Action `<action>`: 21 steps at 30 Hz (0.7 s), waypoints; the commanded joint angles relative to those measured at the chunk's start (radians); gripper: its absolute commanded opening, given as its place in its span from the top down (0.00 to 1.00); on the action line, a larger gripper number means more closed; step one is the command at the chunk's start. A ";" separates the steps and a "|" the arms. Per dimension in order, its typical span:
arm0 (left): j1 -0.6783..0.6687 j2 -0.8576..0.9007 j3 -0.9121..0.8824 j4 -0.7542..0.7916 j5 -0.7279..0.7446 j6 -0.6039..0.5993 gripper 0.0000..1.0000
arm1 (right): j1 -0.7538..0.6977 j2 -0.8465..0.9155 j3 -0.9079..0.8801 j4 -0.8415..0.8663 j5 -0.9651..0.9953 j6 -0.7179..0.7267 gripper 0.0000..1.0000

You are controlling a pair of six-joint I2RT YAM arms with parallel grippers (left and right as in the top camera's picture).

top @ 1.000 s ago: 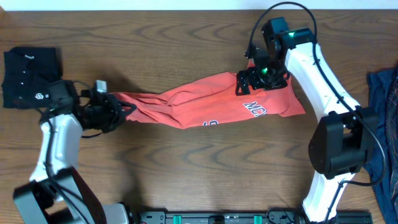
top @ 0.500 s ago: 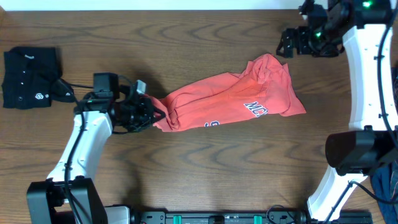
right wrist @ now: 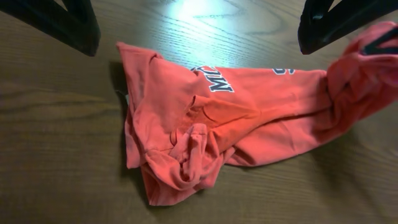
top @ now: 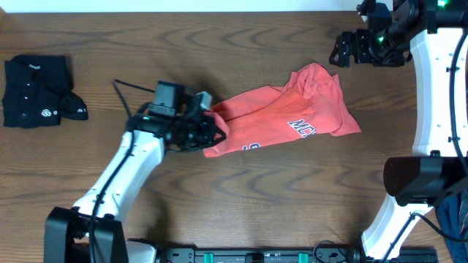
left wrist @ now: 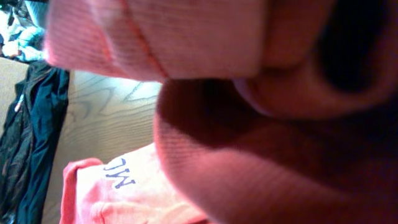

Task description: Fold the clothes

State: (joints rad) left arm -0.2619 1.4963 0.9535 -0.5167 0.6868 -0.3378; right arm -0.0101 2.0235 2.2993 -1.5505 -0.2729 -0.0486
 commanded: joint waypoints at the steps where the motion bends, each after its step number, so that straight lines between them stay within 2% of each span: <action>1: -0.052 0.022 0.024 0.022 -0.048 -0.065 0.89 | -0.001 -0.024 0.023 -0.010 -0.004 -0.017 0.01; 14: -0.172 0.202 0.024 0.159 -0.043 -0.124 0.89 | -0.001 -0.024 0.023 -0.016 -0.004 -0.017 0.01; 15: -0.182 0.216 0.024 0.171 -0.043 -0.129 0.83 | -0.001 -0.024 0.023 -0.016 -0.004 -0.018 0.01; 17: -0.197 0.232 0.024 0.199 -0.043 -0.144 0.28 | -0.001 -0.024 0.023 -0.016 -0.004 -0.021 0.01; 18: -0.203 0.237 0.024 0.216 -0.043 -0.151 0.10 | -0.001 -0.024 0.023 -0.016 -0.004 -0.021 0.01; 21: -0.218 0.238 0.029 0.269 -0.043 -0.163 0.04 | -0.001 -0.024 0.023 -0.016 -0.004 -0.021 0.01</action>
State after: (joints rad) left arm -0.4686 1.7321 0.9554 -0.2726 0.6472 -0.4789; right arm -0.0101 2.0235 2.2997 -1.5661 -0.2729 -0.0528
